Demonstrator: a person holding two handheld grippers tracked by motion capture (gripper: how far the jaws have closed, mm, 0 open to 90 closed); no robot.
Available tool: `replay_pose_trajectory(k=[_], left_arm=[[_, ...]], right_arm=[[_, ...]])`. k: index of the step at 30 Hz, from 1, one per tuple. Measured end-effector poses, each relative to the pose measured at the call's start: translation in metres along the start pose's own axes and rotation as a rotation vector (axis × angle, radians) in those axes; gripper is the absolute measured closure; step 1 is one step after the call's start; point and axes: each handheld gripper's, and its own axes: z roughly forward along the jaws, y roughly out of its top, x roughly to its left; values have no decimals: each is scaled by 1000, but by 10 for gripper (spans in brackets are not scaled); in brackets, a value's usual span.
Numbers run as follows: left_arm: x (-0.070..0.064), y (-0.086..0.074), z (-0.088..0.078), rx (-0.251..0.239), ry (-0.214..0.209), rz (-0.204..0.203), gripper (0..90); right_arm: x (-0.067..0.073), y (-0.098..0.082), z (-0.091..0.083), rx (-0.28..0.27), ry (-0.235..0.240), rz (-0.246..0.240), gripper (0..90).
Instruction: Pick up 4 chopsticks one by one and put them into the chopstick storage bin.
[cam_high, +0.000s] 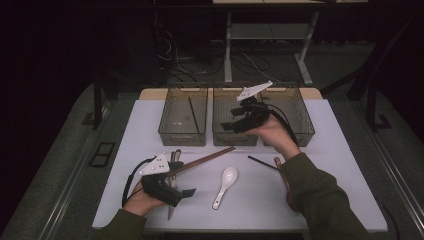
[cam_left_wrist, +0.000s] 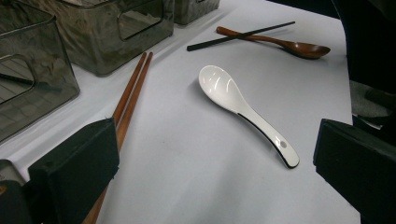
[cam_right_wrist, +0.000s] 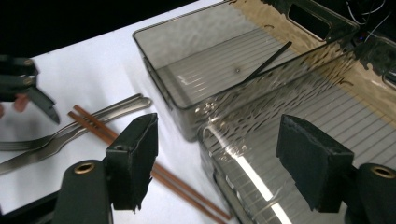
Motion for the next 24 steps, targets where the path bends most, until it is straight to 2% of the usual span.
replay_pose_trajectory(k=[2,7,11,15,24], left_arm=[[0,0,0,1,3,0,0],[1,-1,-1,-2,6,-3,0],[2,-2,-2,-6,10,-7,0],[3,-4,-2,1,14,-9,0],[3,-4,-1,3,9,-7,0]], right_arm=[[0,-10,-8,-8,21,1,290],[0,-27,-18,-11,24,2,289],[1,-37,-22,-5,19,-7,288],[0,-55,-31,-1,-7,-15,287],[-3,-86,-53,-2,-30,0,290]])
